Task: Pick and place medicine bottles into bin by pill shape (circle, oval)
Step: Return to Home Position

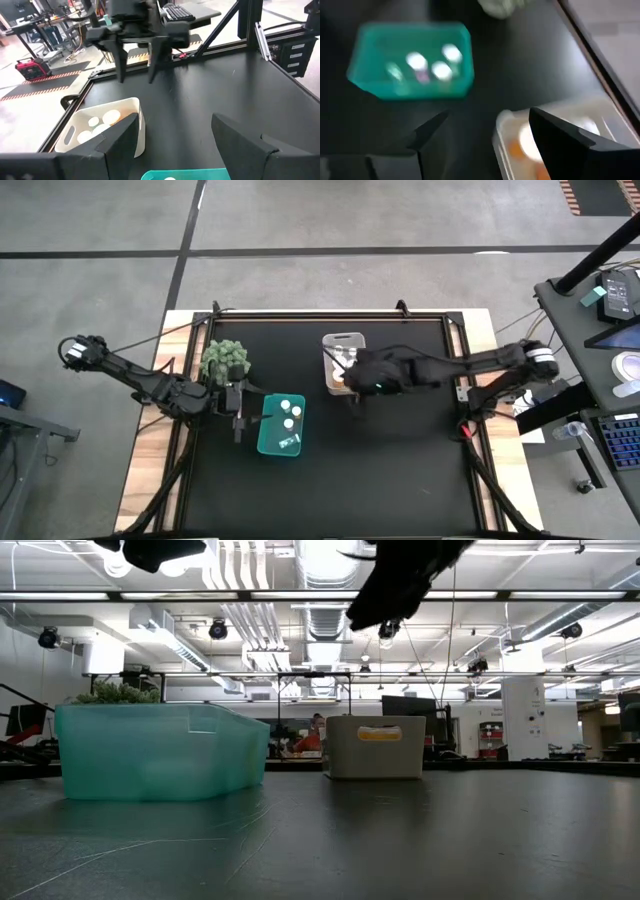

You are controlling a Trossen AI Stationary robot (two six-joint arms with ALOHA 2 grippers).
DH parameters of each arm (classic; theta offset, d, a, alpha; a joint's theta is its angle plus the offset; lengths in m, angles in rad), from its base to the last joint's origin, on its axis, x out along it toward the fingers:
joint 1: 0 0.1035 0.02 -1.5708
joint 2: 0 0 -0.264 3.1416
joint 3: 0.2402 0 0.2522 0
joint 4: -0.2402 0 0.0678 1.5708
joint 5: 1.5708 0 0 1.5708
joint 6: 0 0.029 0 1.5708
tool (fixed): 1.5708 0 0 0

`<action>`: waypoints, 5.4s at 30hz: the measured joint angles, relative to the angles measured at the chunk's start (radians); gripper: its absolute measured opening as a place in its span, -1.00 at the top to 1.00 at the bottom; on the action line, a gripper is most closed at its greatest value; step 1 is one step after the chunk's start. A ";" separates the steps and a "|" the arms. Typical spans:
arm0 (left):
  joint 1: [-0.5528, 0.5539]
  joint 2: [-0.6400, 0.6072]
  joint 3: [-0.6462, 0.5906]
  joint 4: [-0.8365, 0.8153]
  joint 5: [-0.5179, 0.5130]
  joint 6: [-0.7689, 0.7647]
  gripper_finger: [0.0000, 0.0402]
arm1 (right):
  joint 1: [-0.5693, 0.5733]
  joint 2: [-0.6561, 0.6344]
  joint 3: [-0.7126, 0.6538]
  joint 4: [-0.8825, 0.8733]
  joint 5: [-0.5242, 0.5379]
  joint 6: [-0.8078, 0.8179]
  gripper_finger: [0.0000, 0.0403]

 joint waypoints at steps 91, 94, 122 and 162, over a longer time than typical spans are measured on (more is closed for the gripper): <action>0.199 -0.754 -0.623 0.300 0.094 0.167 0.99 | 0.028 -1.373 -1.180 0.515 0.007 -0.215 -0.24; 0.199 -0.750 -0.623 0.307 0.074 0.155 0.99 | 0.028 -1.372 -1.180 0.487 0.102 -0.198 -0.24; 0.199 -0.692 -0.624 0.307 0.074 0.154 0.99 | 0.028 -1.374 -1.181 0.489 0.212 -0.232 -0.28; 0.199 -0.678 -0.625 0.307 0.073 0.154 0.99 | 0.028 -1.374 -1.182 0.490 0.212 -0.232 -0.24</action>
